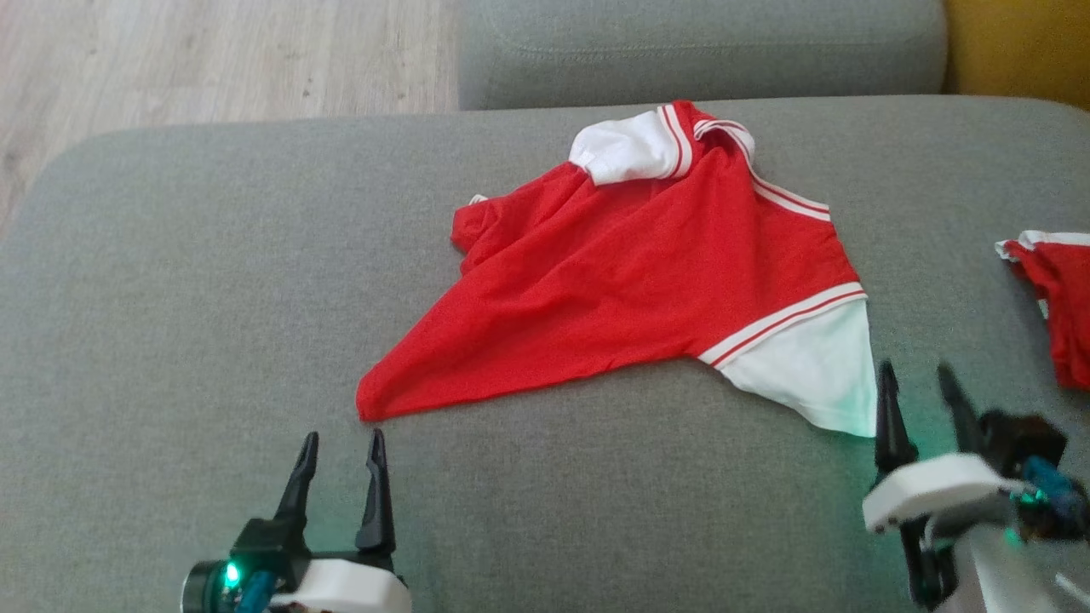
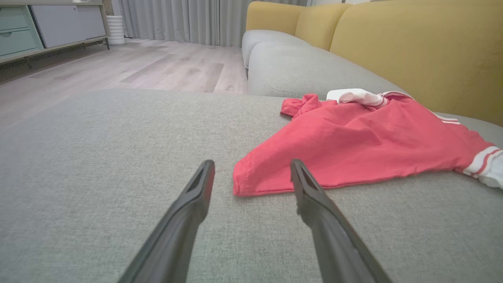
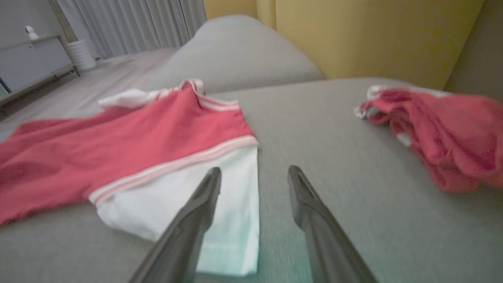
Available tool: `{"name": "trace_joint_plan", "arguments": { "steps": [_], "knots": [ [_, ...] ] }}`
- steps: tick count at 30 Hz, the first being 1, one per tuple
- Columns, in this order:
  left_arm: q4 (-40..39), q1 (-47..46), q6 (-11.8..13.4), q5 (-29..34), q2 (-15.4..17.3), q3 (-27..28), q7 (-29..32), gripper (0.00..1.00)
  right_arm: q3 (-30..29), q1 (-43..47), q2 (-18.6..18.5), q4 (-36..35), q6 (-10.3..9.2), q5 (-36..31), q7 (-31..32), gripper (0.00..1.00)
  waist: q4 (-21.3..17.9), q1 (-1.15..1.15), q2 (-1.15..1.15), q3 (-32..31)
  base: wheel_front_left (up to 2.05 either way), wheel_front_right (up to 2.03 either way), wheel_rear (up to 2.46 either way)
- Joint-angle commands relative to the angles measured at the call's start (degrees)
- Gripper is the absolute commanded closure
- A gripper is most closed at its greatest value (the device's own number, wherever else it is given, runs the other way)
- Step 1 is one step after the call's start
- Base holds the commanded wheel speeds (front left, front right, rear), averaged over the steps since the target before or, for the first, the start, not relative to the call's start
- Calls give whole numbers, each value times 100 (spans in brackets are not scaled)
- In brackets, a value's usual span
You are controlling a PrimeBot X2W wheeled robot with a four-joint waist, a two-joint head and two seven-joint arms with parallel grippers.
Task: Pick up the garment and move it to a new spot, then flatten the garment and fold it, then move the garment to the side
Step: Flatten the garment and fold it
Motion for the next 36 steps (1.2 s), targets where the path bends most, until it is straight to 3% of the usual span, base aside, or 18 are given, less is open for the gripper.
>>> {"name": "trace_joint_plan", "arguments": {
  "steps": [1,2,6,21,27,36],
  "knots": [
    [-167,-74,25,14,25,278,-29,0,217,-151,-65,-552,-4,-73,-38,0,-52,1,0,-82,0,0,0],
    [-179,-36,22,67,25,321,-29,0,316,-101,-37,-962,-4,-108,-38,0,-56,1,0,-144,0,0,0],
    [-202,20,2,191,25,396,-29,0,462,34,4,-1343,-4,-135,-38,0,-39,1,0,-282,0,0,0],
    [-219,35,-63,263,25,481,-29,0,679,200,15,-1210,-4,165,-38,0,-37,1,0,-268,0,0,0],
    [-19,-402,-214,218,25,386,-29,0,797,-3,15,-1292,-4,188,-38,0,-99,1,0,240,0,0,0],
    [876,-1224,-406,-325,25,382,-29,0,805,-309,16,-1416,-4,83,-38,0,-306,1,0,974,0,0,0]
  ]
}}
